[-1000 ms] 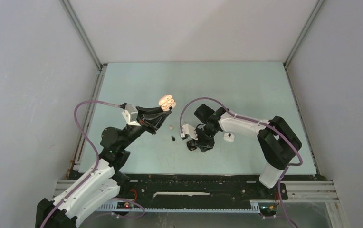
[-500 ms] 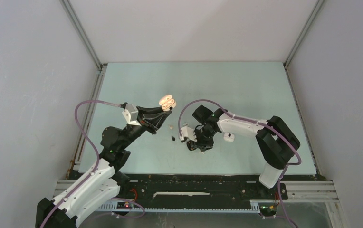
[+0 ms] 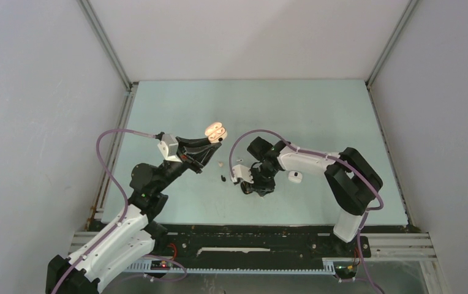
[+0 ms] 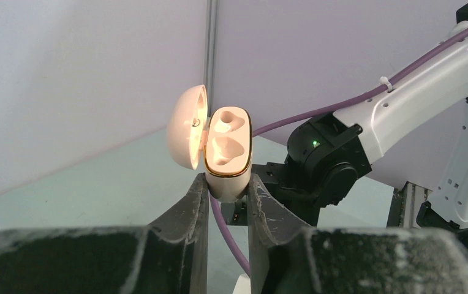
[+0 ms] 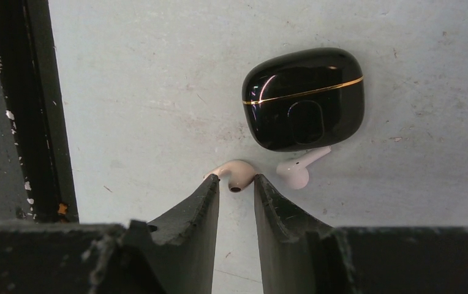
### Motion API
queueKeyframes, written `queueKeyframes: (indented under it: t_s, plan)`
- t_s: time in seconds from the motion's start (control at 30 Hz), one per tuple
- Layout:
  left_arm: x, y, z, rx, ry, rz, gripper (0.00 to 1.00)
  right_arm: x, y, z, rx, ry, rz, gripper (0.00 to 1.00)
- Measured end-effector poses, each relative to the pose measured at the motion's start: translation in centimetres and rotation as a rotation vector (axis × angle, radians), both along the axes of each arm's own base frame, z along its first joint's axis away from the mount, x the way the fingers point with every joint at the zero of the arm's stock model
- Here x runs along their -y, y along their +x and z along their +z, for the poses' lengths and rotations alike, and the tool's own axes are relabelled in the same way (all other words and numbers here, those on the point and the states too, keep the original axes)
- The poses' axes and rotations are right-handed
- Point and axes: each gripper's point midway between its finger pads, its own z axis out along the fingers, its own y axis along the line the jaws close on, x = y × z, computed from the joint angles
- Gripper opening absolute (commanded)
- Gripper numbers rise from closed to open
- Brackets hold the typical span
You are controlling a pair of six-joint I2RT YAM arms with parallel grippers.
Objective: Insert the wireless bluetooth earbuds into the charging case
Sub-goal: Pick up the right earbud from the corner of the board.
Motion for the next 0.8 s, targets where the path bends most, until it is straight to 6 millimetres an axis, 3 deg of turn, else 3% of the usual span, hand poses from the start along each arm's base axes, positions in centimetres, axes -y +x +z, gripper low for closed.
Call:
queueKeyframes:
  t_s: [0.23, 0.8]
  plan:
    - [0.0, 0.0, -0.01, -0.001, 0.0, 0.0, 0.02, -0.1, 0.1, -0.33, 0.011, -0.01, 0.004, 0.3]
    - [0.02, 0.05, -0.09, -0.003, 0.001, 0.0, 0.02, -0.25, -0.1, -0.59, 0.046, -0.029, -0.001, 0.11]
